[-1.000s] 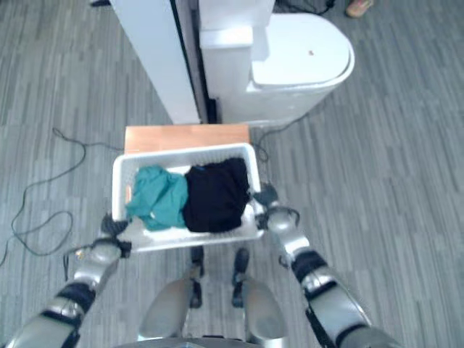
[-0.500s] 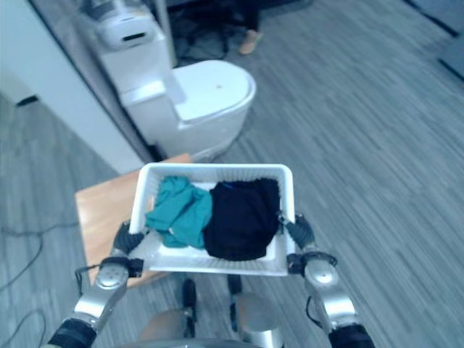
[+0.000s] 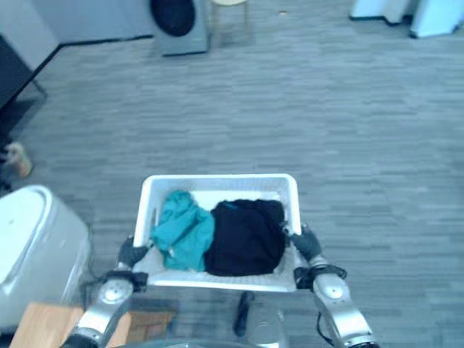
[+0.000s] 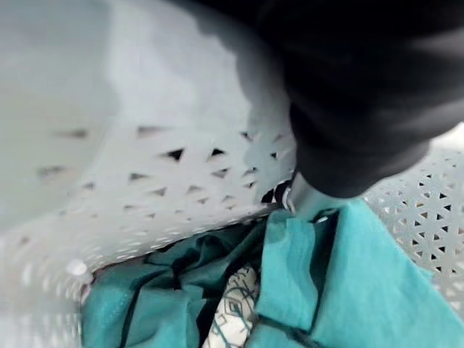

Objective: Grab the laundry basket,head to the washer,open it,put in the laundry and shut it.

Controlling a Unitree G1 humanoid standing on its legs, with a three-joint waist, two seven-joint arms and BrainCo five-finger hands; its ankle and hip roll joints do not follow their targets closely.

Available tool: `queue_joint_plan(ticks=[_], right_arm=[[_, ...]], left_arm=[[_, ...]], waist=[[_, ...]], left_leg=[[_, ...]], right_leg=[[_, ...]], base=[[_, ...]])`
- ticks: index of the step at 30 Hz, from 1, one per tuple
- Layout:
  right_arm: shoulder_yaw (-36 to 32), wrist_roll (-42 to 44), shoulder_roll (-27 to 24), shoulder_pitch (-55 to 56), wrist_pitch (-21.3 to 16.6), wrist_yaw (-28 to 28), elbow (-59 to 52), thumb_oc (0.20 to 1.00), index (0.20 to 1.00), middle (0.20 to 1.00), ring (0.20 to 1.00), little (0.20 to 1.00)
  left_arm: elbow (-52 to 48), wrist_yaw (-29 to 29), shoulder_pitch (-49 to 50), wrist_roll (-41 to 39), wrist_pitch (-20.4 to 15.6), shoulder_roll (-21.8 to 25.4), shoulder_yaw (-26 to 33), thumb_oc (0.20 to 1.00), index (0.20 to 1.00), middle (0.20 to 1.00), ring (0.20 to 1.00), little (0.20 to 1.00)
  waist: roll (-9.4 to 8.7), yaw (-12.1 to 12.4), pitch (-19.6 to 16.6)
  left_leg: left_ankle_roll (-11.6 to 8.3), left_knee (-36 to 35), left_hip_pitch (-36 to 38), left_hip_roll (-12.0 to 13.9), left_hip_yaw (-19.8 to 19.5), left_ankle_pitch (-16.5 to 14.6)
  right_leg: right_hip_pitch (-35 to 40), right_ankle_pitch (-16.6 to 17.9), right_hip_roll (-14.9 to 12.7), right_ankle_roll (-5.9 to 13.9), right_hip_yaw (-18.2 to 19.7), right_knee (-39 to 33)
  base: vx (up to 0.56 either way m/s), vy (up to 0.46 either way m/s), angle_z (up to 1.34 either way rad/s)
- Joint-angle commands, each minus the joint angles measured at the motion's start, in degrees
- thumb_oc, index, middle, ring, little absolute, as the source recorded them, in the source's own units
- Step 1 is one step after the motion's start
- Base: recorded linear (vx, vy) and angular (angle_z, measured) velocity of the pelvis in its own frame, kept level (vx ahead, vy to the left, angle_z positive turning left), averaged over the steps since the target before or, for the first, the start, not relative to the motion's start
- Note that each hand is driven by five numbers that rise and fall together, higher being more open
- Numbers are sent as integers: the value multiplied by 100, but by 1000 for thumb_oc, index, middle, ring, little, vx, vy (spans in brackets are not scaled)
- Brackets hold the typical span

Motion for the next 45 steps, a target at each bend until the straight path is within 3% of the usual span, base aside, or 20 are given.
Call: queue_joint_plan(ticks=[1,5,8,12,13,16,18,23,24,27,30,31,32,35,36,37,38,39,42,45], right_arm=[[-36,-4,-27,-612,-552,106,-389,200,200,200,200,200],[-13,47,-24,-668,-576,32,-234,200,200,200,200,200],[-71,55,-4,-612,-586,29,-189,200,200,200,200,200],[-111,-47,58,-444,-527,189,-152,200,200,200,200,200],[-60,-55,124,-394,-574,214,-130,200,200,200,200,200],[22,-156,165,-412,-561,299,-123,200,200,200,200,200],[77,-259,163,-431,-553,368,-125,200,200,200,200,200],[69,-311,107,-436,-511,424,-99,200,200,200,200,200],[16,-229,90,-421,-505,424,-68,200,200,200,200,200],[-91,-208,116,-368,-463,358,42,200,200,200,200,200],[-107,-205,138,-292,-456,372,89,200,200,200,200,200],[-210,-255,167,-76,-423,439,51,200,200,200,200,200],[-260,-277,157,9,-456,450,81,200,200,200,200,200],[-443,-46,88,102,-460,399,47,200,200,200,200,200],[-448,-49,48,71,-449,380,47,200,200,200,200,200],[-442,-48,-4,11,-438,330,81,200,200,200,200,200],[-442,-47,-1,9,-438,330,82,200,200,200,200,200],[-430,-77,-31,-8,-423,349,107,200,200,200,200,200],[-339,-164,-11,-49,-385,375,262,200,200,200,200,200],[-397,-275,37,10,-386,347,308,200,200,200,200,200]], left_arm=[[-686,-64,-88,-232,-603,248,52,200,200,200,200,200],[-831,-83,38,-211,-561,309,180,200,200,200,200,200],[-841,-109,92,-189,-544,291,247,200,200,200,200,200],[-871,-199,343,-173,-532,341,372,200,200,200,200,200],[-831,-186,354,-170,-537,346,361,200,200,200,200,200],[-771,-160,276,-161,-510,447,306,200,200,200,200,200],[-733,-129,246,-145,-520,545,305,200,200,200,200,200],[-752,-166,236,-147,-544,572,275,200,200,200,200,200],[-784,-210,259,-166,-557,567,283,200,200,200,200,200],[-654,-250,224,-136,-514,476,357,200,200,200,200,200],[-590,-232,221,-92,-535,448,400,200,200,200,200,200],[-597,-371,296,36,-546,407,333,200,200,200,200,200],[-557,-384,311,29,-554,345,322,200,200,200,200,200],[-580,-424,284,-89,-523,332,251,200,200,200,200,200],[-585,-446,221,-130,-509,328,214,200,200,200,200,200],[-563,-415,175,-147,-507,329,192,200,200,200,200,200],[-562,-415,172,-147,-507,331,192,200,200,200,200,200],[-579,-413,201,-157,-517,349,245,200,200,200,200,200],[-702,-430,406,-95,-468,358,394,200,200,200,200,200],[-760,-429,543,-44,-436,319,545,200,200,200,200,200]], waist=[[-246,332,244],[-164,652,290],[-156,786,294],[-214,941,113],[-288,1013,67],[-467,1000,93],[-455,927,147],[-185,693,264],[-160,546,337],[-240,338,348],[-250,288,360],[-301,141,256],[-262,94,170],[-276,93,243],[-358,129,287],[-386,253,360],[-397,249,347],[-403,310,319],[-321,574,245],[-251,739,211]], left_leg=[[534,-1068,-143,-912,-261,-177],[416,-2672,-694,-907,-439,850],[363,-3544,-947,-774,-231,1136],[466,-3485,-960,-615,-87,1325],[521,-3261,-1001,-677,-132,1486],[795,-2877,-829,-913,-115,1186],[952,-2838,-465,-1024,-54,892],[967,-3083,370,-1070,-192,516],[898,-3111,734,-1142,-267,274],[713,-3197,1249,-1266,-456,-84],[634,-3152,1558,-1258,-514,-329],[623,-3014,1759,-1347,-695,-563],[521,-2789,1791,-1307,-759,-504],[183,-855,1045,-1034,-733,231],[244,-740,679,-1015,-622,259],[380,-694,90,-1038,-524,36],[386,-708,73,-1052,-522,58],[456,-1047,-77,-1054,-485,-59],[414,-2391,-537,-865,-478,793],[363,-3635,-704,-654,-48,1196]], right_leg=[[761,-71,274,499,1494,-1163],[1243,-301,632,493,1850,-1312],[1653,-605,747,518,2000,-1328],[2217,-964,730,634,2243,-1130],[2205,-810,675,708,2282,-860],[1532,326,296,1205,2347,774],[1013,918,20,1285,2203,1622],[36,327,-107,1040,1636,1314],[-272,160,-92,991,1403,555],[-532,515,33,1116,1271,-1074],[-677,663,-60,1165,1013,-1220],[-550,683,33,1065,1461,-1092],[-452,716,115,970,1565,-1047],[20,576,238,692,1578,-1144],[144,501,184,635,1559,-1227],[384,354,223,585,1562,-1276],[365,365,209,587,1561,-1280],[493,254,246,610,1603,-1294],[1067,-108,535,563,1832,-1288],[1731,-553,707,580,2005,-1178]], base=[[381,-88,-89],[413,-40,-95],[589,45,5],[575,95,-15],[951,159,3],[514,123,-24],[480,119,9],[466,78,24],[543,-48,21],[675,-124,25],[465,-121,79],[804,-225,95],[787,-251,89],[467,-268,83],[436,-265,73],[298,-160,17],[434,-145,-10],[455,-80,-42],[627,-58,-55],[829,16,-78]])
